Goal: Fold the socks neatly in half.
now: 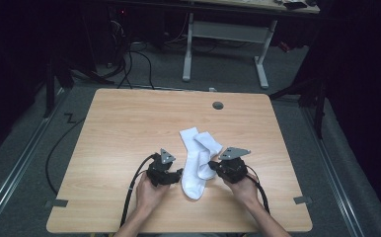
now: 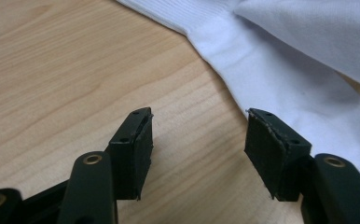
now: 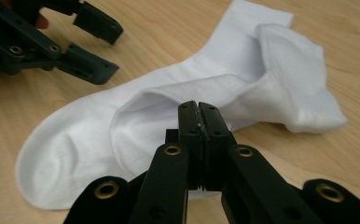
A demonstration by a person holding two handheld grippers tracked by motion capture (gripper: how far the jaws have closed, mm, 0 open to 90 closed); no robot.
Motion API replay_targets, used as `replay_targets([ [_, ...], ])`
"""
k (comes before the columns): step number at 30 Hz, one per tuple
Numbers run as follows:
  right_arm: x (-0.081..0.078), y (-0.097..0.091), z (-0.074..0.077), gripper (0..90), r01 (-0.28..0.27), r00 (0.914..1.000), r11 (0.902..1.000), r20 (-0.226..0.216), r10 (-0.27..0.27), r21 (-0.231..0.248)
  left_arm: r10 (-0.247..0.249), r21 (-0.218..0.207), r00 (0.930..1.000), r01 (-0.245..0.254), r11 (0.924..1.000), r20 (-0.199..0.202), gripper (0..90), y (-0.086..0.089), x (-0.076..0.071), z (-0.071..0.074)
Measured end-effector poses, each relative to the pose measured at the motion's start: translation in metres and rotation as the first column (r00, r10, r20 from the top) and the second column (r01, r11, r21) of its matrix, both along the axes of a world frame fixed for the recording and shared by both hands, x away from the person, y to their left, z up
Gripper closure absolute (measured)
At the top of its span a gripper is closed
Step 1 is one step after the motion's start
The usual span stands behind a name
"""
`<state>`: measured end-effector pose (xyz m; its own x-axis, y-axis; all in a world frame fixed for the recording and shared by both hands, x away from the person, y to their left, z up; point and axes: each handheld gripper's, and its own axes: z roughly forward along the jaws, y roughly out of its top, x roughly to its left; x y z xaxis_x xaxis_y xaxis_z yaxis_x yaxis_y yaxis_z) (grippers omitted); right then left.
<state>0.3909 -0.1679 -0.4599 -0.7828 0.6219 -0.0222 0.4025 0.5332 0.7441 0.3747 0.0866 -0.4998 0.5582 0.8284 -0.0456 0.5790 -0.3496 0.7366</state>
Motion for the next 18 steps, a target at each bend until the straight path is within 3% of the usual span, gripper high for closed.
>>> replay_targets([
  [7,-0.013,0.013,0.013,89.1,-0.046,0.9985,0.9982,-0.028,0.047,0.039,0.0,-0.003,1.0,0.0,1.0,0.003,42.8,0.0,-0.001,-0.002],
  [12,-0.026,0.025,0.024,89.0,-0.079,0.9968,0.996,-0.013,0.079,0.042,-0.009,0.04,0.9993,0.008,0.9992,0.036,43.6,-0.006,-0.004,-0.004],
  [15,-0.03,0.026,0.023,88.9,-0.072,0.9973,0.9959,-0.013,0.073,0.054,-0.001,0.038,0.9993,0.0,0.9993,0.036,43.5,-0.008,-0.006,-0.004],
  [18,-0.03,0.028,0.019,89.0,-0.062,0.9981,0.9977,0.0,0.062,0.027,0.005,0.035,0.999,-0.007,0.9994,0.044,43.4,-0.01,-0.005,-0.005],
])
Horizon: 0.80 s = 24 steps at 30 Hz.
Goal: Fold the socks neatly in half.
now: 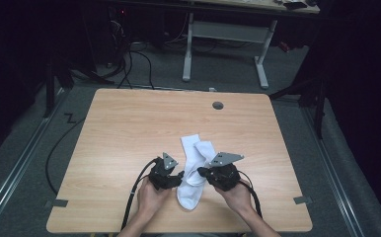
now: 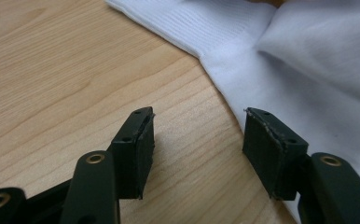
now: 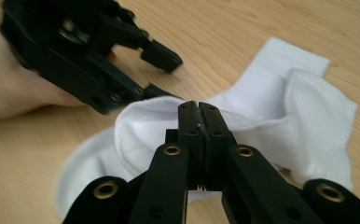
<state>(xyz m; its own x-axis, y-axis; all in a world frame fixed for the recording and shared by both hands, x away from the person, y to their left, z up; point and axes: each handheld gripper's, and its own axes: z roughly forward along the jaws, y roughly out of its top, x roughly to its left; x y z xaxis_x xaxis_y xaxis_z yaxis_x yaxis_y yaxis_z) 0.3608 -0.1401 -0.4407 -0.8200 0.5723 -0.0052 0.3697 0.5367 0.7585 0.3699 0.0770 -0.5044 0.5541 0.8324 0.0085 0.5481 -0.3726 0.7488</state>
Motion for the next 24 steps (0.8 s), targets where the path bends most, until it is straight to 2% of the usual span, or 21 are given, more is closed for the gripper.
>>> replay_targets([
  [1,0.003,0.002,-0.006,89.0,0.01,0.9999,0.9993,0.012,-0.01,-0.036,0.002,0.0,1.0,-0.002,1.0,-0.002,43.3,-0.001,0.001,0.0],
  [2,0.018,0.002,-0.021,89.0,0.024,0.9993,0.9974,-0.026,-0.026,-0.068,0.004,0.007,0.9999,-0.004,1.0,-0.014,43.1,-0.003,0.006,0.001],
  [4,0.032,0.002,-0.032,89.0,0.052,0.9964,0.9956,-0.063,-0.057,-0.078,0.008,0.015,0.9997,-0.007,0.9999,-0.025,42.7,-0.007,0.012,0.003],
  [5,0.032,0.002,-0.032,89.0,0.052,0.9964,0.9956,-0.063,-0.057,-0.078,0.008,0.015,0.9997,-0.007,0.9999,-0.025,42.8,-0.007,0.012,0.003],
  [7,0.045,0.002,-0.037,89.0,0.076,0.9944,0.9943,-0.068,-0.081,-0.075,0.001,0.022,0.9998,-0.001,0.9998,-0.022,44.2,-0.01,0.017,0.004],
  [8,0.051,0.004,-0.036,89.0,0.074,0.9949,0.9927,-0.062,-0.08,-0.096,-0.007,0.027,1.0,0.007,0.9996,-0.003,45.7,-0.012,0.021,0.005],
  [9,0.051,0.004,-0.036,89.0,0.074,0.9949,0.9927,-0.062,-0.08,-0.096,-0.007,0.027,1.0,0.007,0.9996,-0.003,45.6,-0.012,0.021,0.005],
  [10,0.053,0.004,-0.034,89.0,0.075,0.9953,0.9918,-0.054,-0.081,-0.104,-0.001,0.005,1.0,0.001,1.0,0.002,45.6,-0.012,0.024,0.007],
  [11,0.057,0.003,-0.032,89.0,0.074,0.9955,0.993,-0.053,-0.079,-0.092,0.004,-0.008,1.0,-0.004,1.0,0.005,45.7,-0.011,0.026,0.008],
  [13,0.059,0.002,-0.028,89.0,0.079,0.9956,0.9915,-0.042,-0.084,-0.103,0.018,-0.007,0.9998,-0.018,0.9998,-0.013,45.2,-0.01,0.035,0.01],
  [14,0.06,0.0,-0.022,89.0,0.086,0.9957,0.9924,-0.027,-0.089,-0.088,0.022,-0.008,0.9996,-0.022,0.9997,-0.015,45.1,-0.011,0.038,0.01],
  [15,0.06,0.0,-0.022,89.0,0.086,0.9957,0.9924,-0.027,-0.089,-0.088,0.026,-0.009,0.9996,-0.027,0.9996,-0.013,45.1,-0.011,0.04,0.011],
  [16,0.06,-0.003,-0.018,89.0,0.088,0.9955,0.9935,-0.028,-0.091,-0.071,0.028,-0.001,0.9994,-0.028,0.9996,-0.018,45.2,-0.012,0.044,0.01],
  [19,0.057,-0.005,-0.014,88.9,0.091,0.9953,0.9938,-0.026,-0.093,-0.064,0.025,-0.001,0.9991,-0.025,0.9997,-0.036,46.3,-0.014,0.046,0.008],
  [20,0.054,-0.005,-0.01,88.9,0.08,0.9966,0.9945,-0.013,-0.081,-0.068,0.021,0.012,0.9988,-0.02,0.9997,-0.043,46.1,-0.016,0.046,0.005],
  [23,0.05,-0.004,-0.004,88.9,0.078,0.9969,0.9951,-0.005,-0.079,-0.061,0.025,0.006,0.9991,-0.025,0.9997,-0.034,47.8,-0.016,0.046,0.005],
  [24,0.044,-0.003,0.005,88.8,0.068,0.9977,0.9966,0.007,-0.068,-0.047,0.033,0.012,0.9989,-0.033,0.9994,-0.034,47.9,-0.017,0.047,0.005],
])
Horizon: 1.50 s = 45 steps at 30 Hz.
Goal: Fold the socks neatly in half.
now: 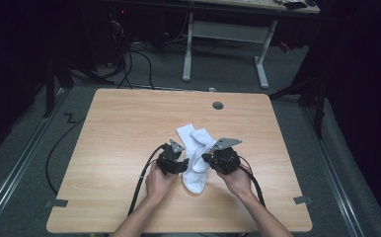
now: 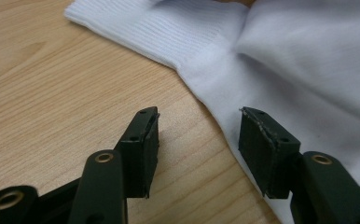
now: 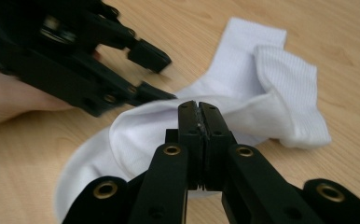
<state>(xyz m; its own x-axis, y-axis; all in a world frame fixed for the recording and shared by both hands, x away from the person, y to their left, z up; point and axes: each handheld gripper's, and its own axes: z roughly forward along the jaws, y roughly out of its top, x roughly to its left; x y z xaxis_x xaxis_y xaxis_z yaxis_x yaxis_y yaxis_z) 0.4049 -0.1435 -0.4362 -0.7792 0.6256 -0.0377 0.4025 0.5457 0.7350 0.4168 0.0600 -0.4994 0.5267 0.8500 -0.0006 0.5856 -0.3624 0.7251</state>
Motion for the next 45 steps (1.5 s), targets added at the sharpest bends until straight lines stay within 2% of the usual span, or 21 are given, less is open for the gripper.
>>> replay_targets([
  [7,-0.026,0.008,0.012,88.7,-0.043,0.9989,0.9991,0.021,0.043,-0.001,0.017,0.005,0.9998,-0.018,0.9998,0.001,48.9,-0.002,0.004,0.0],
  [10,-0.03,0.018,-0.008,88.0,-0.048,0.9985,0.9979,-0.029,0.047,-0.044,0.018,0.0,0.9998,-0.018,0.9998,-0.005,48.6,-0.002,0.005,0.001],
  [11,-0.03,0.018,-0.008,88.0,-0.048,0.9985,0.9979,-0.029,0.047,-0.044,0.018,0.0,0.9998,-0.018,0.9998,-0.005,48.6,-0.002,0.005,0.001],
  [12,-0.032,0.02,-0.023,86.6,-0.051,0.9962,0.9979,-0.072,0.049,-0.038,0.023,0.001,0.9997,-0.023,0.9997,-0.006,48.6,-0.002,0.004,0.001],
  [13,-0.032,0.02,-0.023,86.6,-0.051,0.9962,0.9979,-0.072,0.049,-0.038,0.023,0.001,0.9997,-0.023,0.9997,-0.006,48.6,-0.002,0.004,0.001],
  [14,-0.039,0.023,-0.037,80.4,-0.056,0.9973,0.9971,-0.051,0.053,-0.052,0.022,-0.003,0.9998,-0.022,0.9998,0.0,48.6,-0.001,0.002,0.0],
  [16,-0.041,0.022,-0.043,78.6,-0.053,0.9972,0.9977,-0.055,0.051,-0.042,0.023,-0.003,0.9997,-0.023,0.9997,-0.001,48.6,-0.001,0.001,0.0],
  [19,-0.041,0.017,-0.045,75.5,-0.046,0.9977,0.9989,-0.051,0.045,-0.009,0.013,0.004,0.9999,-0.013,0.9999,-0.009,48.7,0.0,-0.002,0.001],
  [20,-0.04,0.01,-0.041,73.0,-0.017,0.9989,0.9994,-0.043,0.019,0.03,0.01,0.006,0.9998,-0.01,0.9999,-0.019,48.8,0.0,-0.005,0.002],
  [22,-0.039,0.006,-0.039,71.5,0.013,0.9996,0.9991,-0.025,-0.012,0.039,0.008,0.009,0.9997,-0.007,0.9999,-0.024,49.4,0.0,-0.005,0.002],
  [24,-0.04,0.008,-0.044,71.2,0.024,0.9997,0.9996,-0.009,-0.024,0.018,0.015,0.012,0.999,-0.014,0.9998,-0.042,51.3,0.0,-0.003,0.004],
  [25,-0.04,0.008,-0.044,71.2,0.024,0.9997,0.9996,-0.009,-0.024,0.018,0.017,0.012,0.9985,-0.017,0.9998,-0.052,51.3,-0.001,0.0,0.006],
  [26,-0.041,0.013,-0.054,70.8,0.018,0.9998,0.9998,-0.008,-0.018,-0.013,0.011,-0.011,0.9988,-0.012,0.9999,-0.048,51.3,-0.003,0.005,0.013],
  [27,-0.041,0.013,-0.054,70.8,0.018,0.9998,0.9998,-0.008,-0.018,-0.013,0.011,-0.011,0.9988,-0.012,0.9999,-0.048,50.8,-0.003,0.005,0.013],
  [28,-0.041,0.015,-0.062,69.9,0.018,0.9996,0.9998,-0.021,-0.018,-0.009,-0.004,-0.051,0.9984,0.001,0.9987,-0.056,49.8,-0.005,0.01,0.02],
  [30,-0.041,0.014,-0.063,68.6,0.02,0.9996,0.9998,-0.021,-0.02,0.001,-0.027,-0.074,0.9973,0.022,0.997,-0.068,46.4,-0.01,0.018,0.028],
  [34,-0.041,0.011,-0.065,65.1,0.022,0.9995,0.9997,-0.024,-0.021,0.015,-0.052,-0.083,0.9952,0.045,0.9955,-0.083,43.1,-0.019,0.031,0.038],
  [36,-0.042,0.01,-0.067,64.2,0.017,0.9998,0.9994,-0.006,-0.016,0.032,-0.061,-0.072,0.9943,0.055,0.9959,-0.087,42.7,-0.029,0.042,0.043],
  [41,-0.041,0.012,-0.069,63.4,0.012,0.9999,0.9993,0.01,-0.012,0.035,-0.068,-0.053,0.9938,0.063,0.9966,-0.088,42.2,-0.039,0.055,0.047],
  [44,-0.041,0.012,-0.07,63.2,0.008,0.9998,0.9994,0.015,-0.008,0.034,-0.069,-0.047,0.9913,0.065,0.9968,-0.112,42.2,-0.048,0.065,0.045],
  [45,-0.041,0.012,-0.07,63.2,0.007,0.9998,0.9995,0.016,-0.008,0.032,-0.066,-0.03,0.9882,0.063,0.9976,-0.138,42.8,-0.052,0.071,0.041],
])
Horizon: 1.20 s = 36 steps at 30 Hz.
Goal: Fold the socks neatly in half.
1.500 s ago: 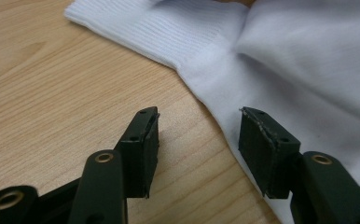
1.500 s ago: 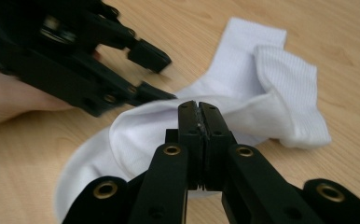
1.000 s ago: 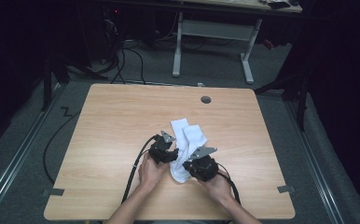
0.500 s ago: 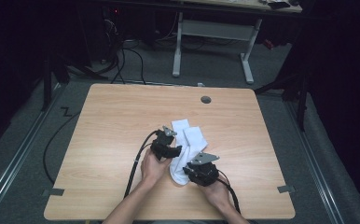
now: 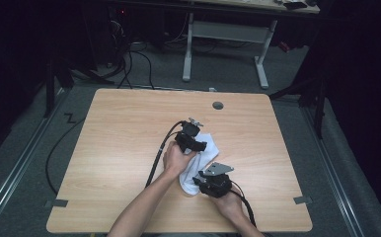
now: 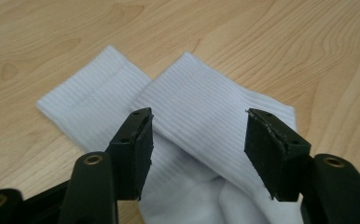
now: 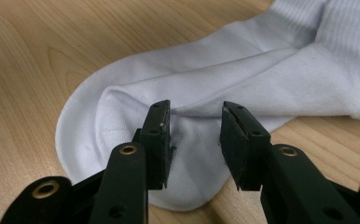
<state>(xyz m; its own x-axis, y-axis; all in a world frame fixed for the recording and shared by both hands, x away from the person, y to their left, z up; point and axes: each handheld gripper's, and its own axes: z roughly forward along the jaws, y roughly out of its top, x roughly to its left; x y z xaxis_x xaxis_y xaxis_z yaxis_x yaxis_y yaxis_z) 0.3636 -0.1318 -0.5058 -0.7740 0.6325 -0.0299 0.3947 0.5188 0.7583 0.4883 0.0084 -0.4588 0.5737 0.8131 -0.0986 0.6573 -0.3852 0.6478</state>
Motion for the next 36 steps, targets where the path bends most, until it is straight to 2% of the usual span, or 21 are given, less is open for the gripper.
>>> replay_targets([
  [1,0.0,0.0,0.0,63.1,0.0,1.0,1.0,0.004,0.0,-0.002,0.005,0.02,0.9999,-0.005,0.9998,-0.014,42.8,-0.002,0.004,-0.003],
  [4,-0.001,0.001,0.0,63.1,0.002,1.0,1.0,0.008,-0.002,-0.005,0.021,0.038,0.9995,-0.02,0.9991,-0.024,43.6,-0.006,0.01,-0.006],
  [6,-0.001,0.0,0.0,63.0,0.0,1.0,1.0,0.008,0.0,-0.006,0.032,0.048,0.9993,-0.031,0.9984,-0.019,46.0,-0.008,0.012,-0.008],
  [8,-0.001,0.0,0.0,63.1,0.0,1.0,1.0,0.008,0.0,-0.006,0.026,0.105,0.9997,-0.026,0.9941,0.002,47.6,-0.011,0.012,-0.011],
  [9,-0.001,0.0,0.0,63.1,0.001,1.0,1.0,0.009,-0.001,-0.007,0.016,0.137,0.9999,-0.016,0.9904,0.0,50.9,-0.014,0.01,-0.013],
  [10,-0.001,0.0,0.0,63.1,0.001,1.0,1.0,0.009,-0.001,-0.007,0.016,0.137,0.9999,-0.016,0.9904,0.0,52.9,-0.014,0.01,-0.013],
  [11,-0.001,0.001,0.0,63.2,0.002,0.9999,1.0,0.01,-0.002,-0.009,0.009,0.155,1.0,-0.009,0.9878,0.002,52.9,-0.014,0.01,-0.014],
  [12,-0.001,0.001,0.0,63.2,0.004,0.9999,0.9999,0.013,-0.003,-0.012,0.008,0.165,1.0,-0.009,0.9863,0.004,55.1,-0.014,0.01,-0.015],
  [13,-0.002,0.001,0.0,63.3,0.004,0.9999,0.9999,0.013,-0.003,-0.012,-0.002,0.176,1.0,0.0,0.9844,0.008,60.9,-0.014,0.01,-0.016],
  [16,-0.002,0.001,0.0,63.3,0.003,0.9999,0.9999,0.012,-0.003,-0.011,-0.019,0.194,0.9996,0.015,0.9809,0.019,68.6,-0.015,0.009,-0.017],
  [17,-0.002,0.001,0.0,63.3,0.003,0.9999,0.9999,0.012,-0.003,-0.01,-0.029,0.2,0.9993,0.023,0.9795,0.024,68.6,-0.016,0.009,-0.018],
  [19,-0.003,0.001,0.0,63.2,0.009,0.9999,0.9998,0.013,-0.009,-0.015,-0.046,0.209,0.9985,0.039,0.9772,0.03,78.6,-0.018,0.008,-0.018],
  [22,-0.005,0.002,0.001,63.2,0.019,0.9997,0.9994,0.018,-0.019,-0.027,-0.046,0.201,0.9986,0.041,0.9787,0.024,85.5,-0.018,0.008,-0.018],
  [26,-0.006,0.001,0.0,63.1,0.025,0.9995,0.9996,0.02,-0.024,-0.016,-0.05,0.158,0.9987,0.048,0.9863,0.01,87.9,-0.012,0.009,-0.015],
  [27,-0.006,0.001,0.0,63.1,0.025,0.9995,0.9996,0.02,-0.024,-0.016,-0.05,0.158,0.9987,0.048,0.9863,0.01,88.1,-0.012,0.009,-0.015],
  [29,-0.006,0.001,0.0,61.7,0.025,0.9995,0.9995,0.02,-0.025,-0.021,-0.059,0.12,0.9979,0.055,0.9913,0.026,88.4,-0.008,0.008,-0.008],
  [30,-0.006,0.001,0.0,61.7,0.025,0.9995,0.9995,0.02,-0.025,-0.021,-0.059,0.12,0.9979,0.055,0.9913,0.026,88.4,-0.008,0.008,-0.008],
  [32,-0.006,0.001,0.0,58.9,0.033,0.9991,0.9992,0.026,-0.033,-0.022,-0.062,0.082,0.997,0.057,0.995,0.047,88.5,-0.005,0.006,0.0],
  [33,-0.006,0.0,0.0,56.5,0.043,0.9988,0.9989,0.024,-0.043,-0.018,-0.065,0.052,0.9954,0.062,0.9967,0.07,88.5,-0.001,0.003,0.008],
  [36,-0.006,0.0,0.0,54.8,0.051,0.9985,0.9986,0.019,-0.05,-0.017,-0.067,0.036,0.9942,0.064,0.9973,0.084,88.6,0.003,0.001,0.015],
])
